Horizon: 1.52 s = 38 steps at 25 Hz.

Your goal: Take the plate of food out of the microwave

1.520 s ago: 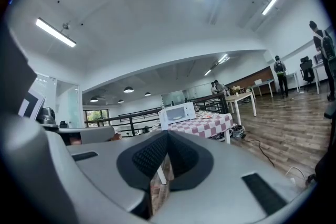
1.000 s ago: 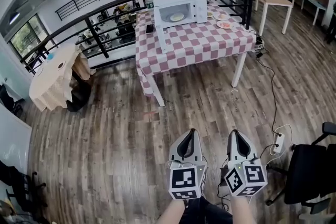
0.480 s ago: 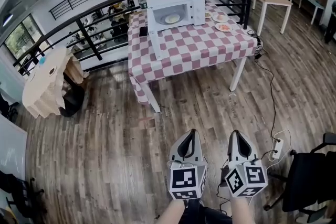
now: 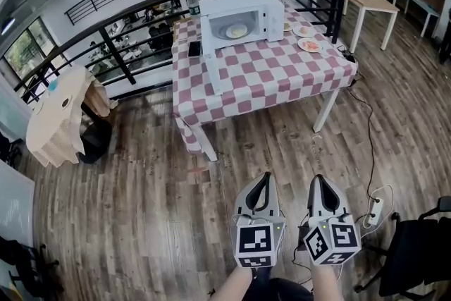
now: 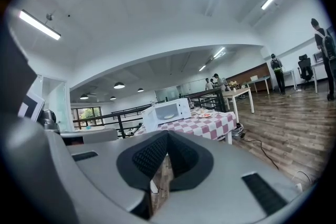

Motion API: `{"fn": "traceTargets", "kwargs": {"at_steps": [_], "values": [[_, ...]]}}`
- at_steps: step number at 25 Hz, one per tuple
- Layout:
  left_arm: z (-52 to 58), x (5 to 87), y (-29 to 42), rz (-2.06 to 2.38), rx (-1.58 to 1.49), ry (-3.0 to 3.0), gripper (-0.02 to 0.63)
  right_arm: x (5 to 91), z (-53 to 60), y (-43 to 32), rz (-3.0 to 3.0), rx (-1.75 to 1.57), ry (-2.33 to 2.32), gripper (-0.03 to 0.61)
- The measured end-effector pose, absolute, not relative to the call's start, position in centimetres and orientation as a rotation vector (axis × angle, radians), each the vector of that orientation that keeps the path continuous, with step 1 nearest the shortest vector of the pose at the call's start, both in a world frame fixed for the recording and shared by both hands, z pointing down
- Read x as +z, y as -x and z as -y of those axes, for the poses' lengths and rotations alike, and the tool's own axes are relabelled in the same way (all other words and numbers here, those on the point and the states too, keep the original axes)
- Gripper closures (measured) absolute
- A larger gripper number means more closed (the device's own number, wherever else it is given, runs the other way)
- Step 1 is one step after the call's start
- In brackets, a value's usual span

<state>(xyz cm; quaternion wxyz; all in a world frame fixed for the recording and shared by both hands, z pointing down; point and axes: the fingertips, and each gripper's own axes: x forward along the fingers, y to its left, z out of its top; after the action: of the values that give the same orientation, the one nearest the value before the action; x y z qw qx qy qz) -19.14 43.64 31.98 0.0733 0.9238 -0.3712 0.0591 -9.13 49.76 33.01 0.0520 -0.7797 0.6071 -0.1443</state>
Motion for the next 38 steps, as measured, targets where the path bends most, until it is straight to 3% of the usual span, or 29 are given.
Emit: {"fn": "traceTargets", "kwargs": {"at_steps": [18, 38], "values": [[-35.6, 33.2, 18.1, 1.118, 0.172, -2.724, 0.606, 34.4, -42.2, 8.3, -1.873, -0.476, 2.406, 0.584], [-25.6, 33.7, 10.0, 1.332, 0.172, -2.603, 0.606, 33.9, -30.2, -0.7, -2.086, -0.462, 2.264, 0.583]]}}
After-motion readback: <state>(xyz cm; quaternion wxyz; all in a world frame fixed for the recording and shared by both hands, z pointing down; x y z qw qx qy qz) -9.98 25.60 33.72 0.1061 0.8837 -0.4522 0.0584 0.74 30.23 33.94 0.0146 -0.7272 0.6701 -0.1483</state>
